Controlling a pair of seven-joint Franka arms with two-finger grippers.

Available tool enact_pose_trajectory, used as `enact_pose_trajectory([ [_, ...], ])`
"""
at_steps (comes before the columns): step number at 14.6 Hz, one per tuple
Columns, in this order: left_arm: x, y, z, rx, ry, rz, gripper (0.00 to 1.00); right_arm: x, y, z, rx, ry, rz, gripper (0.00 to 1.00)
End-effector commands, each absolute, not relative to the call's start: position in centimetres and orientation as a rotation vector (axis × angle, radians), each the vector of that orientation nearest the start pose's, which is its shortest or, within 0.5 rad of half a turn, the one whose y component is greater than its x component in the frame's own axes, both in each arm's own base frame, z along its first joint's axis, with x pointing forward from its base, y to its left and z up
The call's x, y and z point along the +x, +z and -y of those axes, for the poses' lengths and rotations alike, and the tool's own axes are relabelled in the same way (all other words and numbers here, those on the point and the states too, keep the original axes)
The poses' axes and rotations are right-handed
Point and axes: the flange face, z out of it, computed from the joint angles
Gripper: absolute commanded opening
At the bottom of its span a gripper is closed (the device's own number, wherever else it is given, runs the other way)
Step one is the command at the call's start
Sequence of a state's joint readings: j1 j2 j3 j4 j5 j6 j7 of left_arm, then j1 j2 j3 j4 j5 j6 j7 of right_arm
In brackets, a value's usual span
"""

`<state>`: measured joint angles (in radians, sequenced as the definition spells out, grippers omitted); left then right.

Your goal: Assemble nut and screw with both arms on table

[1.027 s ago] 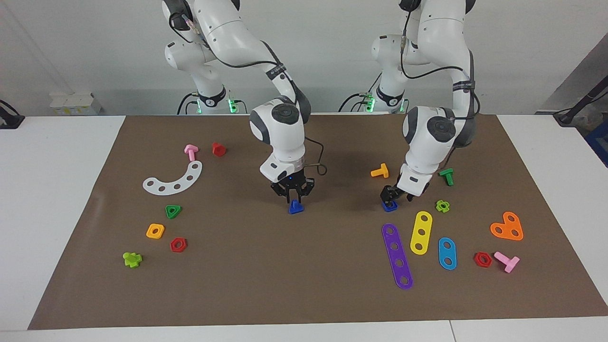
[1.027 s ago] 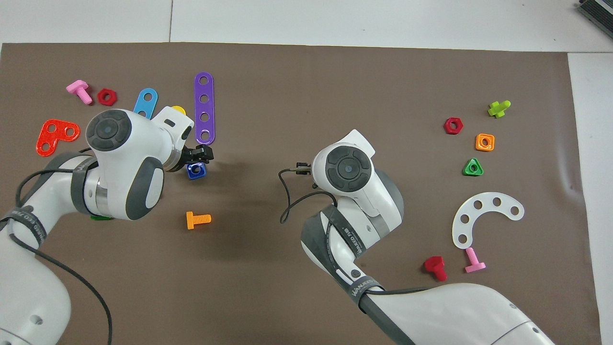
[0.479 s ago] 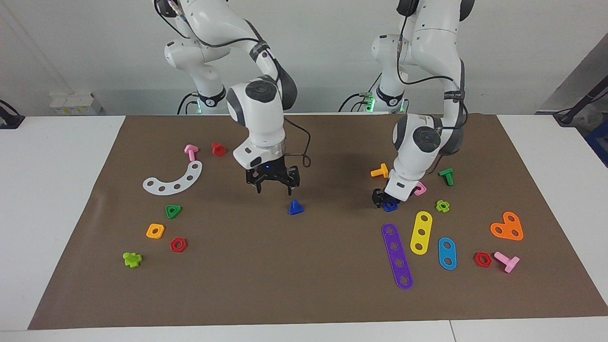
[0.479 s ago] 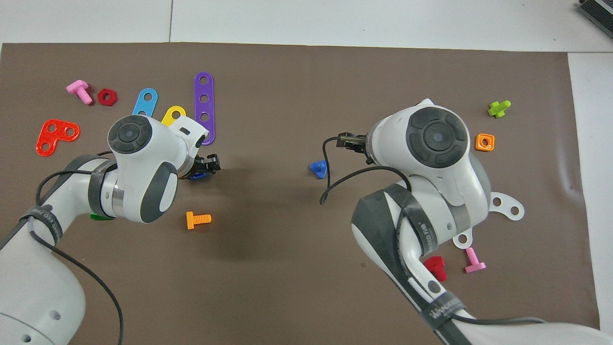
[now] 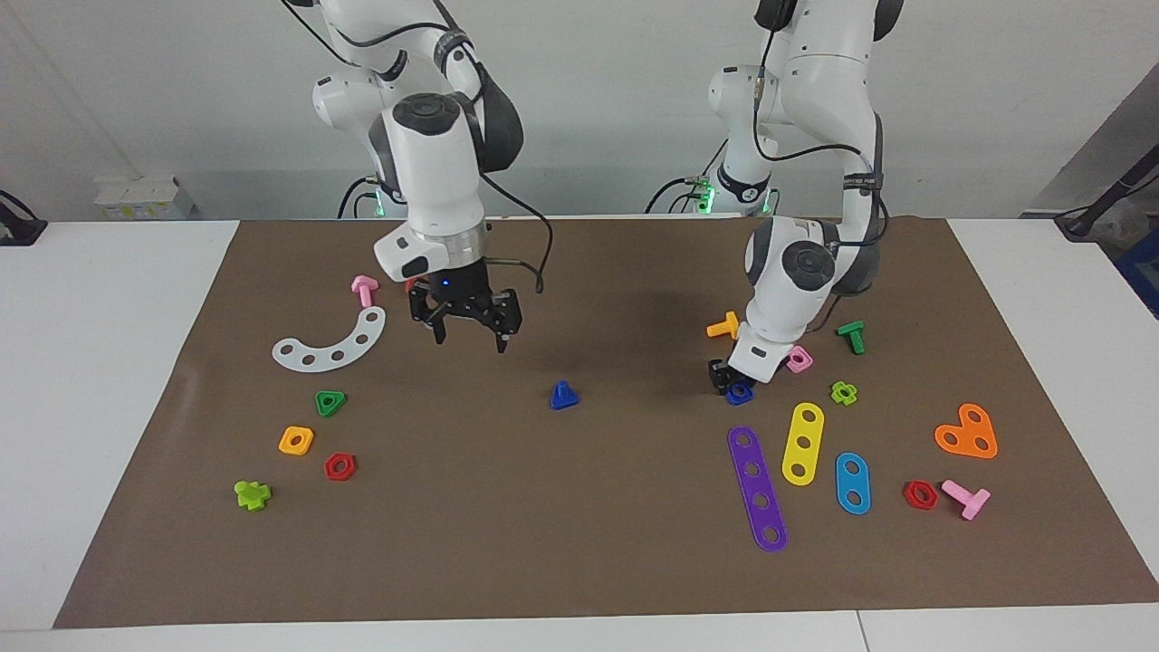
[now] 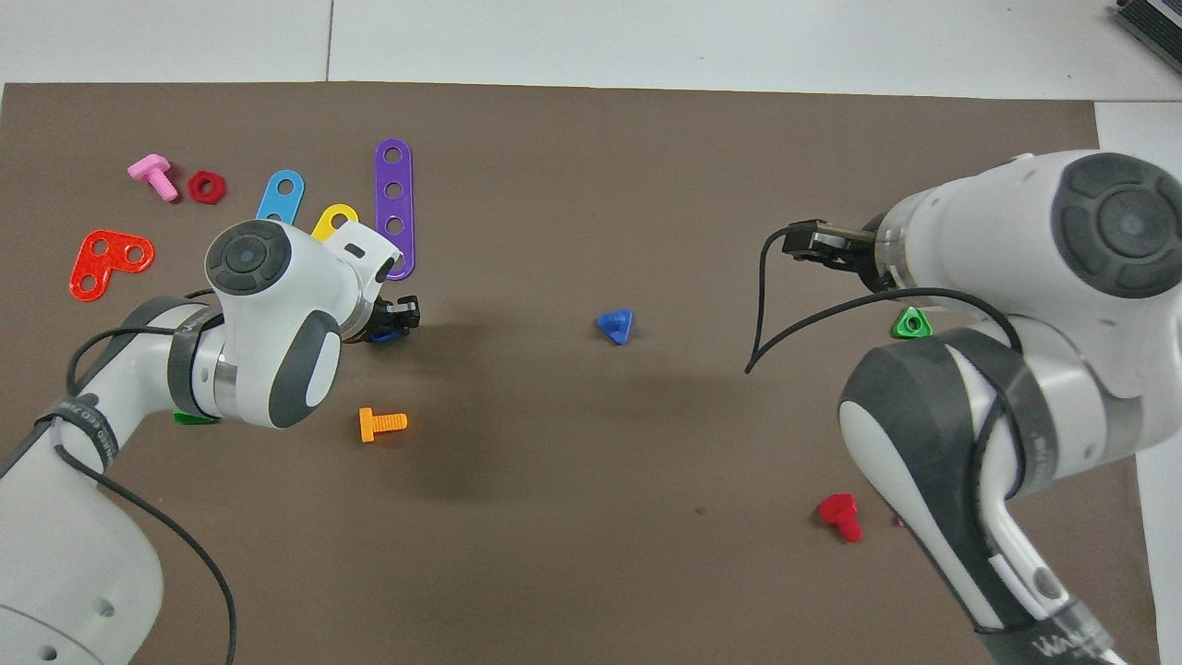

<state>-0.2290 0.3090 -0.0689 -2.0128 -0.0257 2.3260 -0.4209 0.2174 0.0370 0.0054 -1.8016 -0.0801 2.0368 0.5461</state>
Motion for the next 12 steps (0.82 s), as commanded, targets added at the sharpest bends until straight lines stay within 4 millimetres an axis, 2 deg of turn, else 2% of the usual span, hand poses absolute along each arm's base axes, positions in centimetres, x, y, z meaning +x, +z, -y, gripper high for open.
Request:
enact_pose_trajectory([
  [1, 58.7, 31.5, 19.3, -3.188, -0.029, 0.196, 0.00, 57.4, 55.1, -9.5, -3.056, -0.318, -0.440, 1.00],
  [3, 58.7, 33.0, 23.3, -3.212, -0.056, 0.117, 0.00, 57.5, 55.9, -6.8, -3.044, -0.278, -0.425, 1.00],
  [7, 56.8, 35.1, 31.9, -3.247, -0.049, -0.052, 0.00, 57.4, 58.4, -2.5, -3.079, -0.205, -0.390, 1.00],
  [8, 56.8, 36.3, 34.1, -3.282, -0.041, -0.051, 0.00, 57.3, 58.9, -1.1, -3.082, -0.187, -0.411, 1.00],
  [10, 57.2, 37.9, 37.7, -3.319, -0.026, 0.008, 0.00, 57.1, 60.3, 0.0, -3.091, -0.164, -0.377, 1.00],
  [12, 56.0, 38.0, 41.3, -3.329, -0.025, 0.007, 0.00, 56.9, 61.5, 0.5, -3.093, -0.138, -0.369, 1.00],
])
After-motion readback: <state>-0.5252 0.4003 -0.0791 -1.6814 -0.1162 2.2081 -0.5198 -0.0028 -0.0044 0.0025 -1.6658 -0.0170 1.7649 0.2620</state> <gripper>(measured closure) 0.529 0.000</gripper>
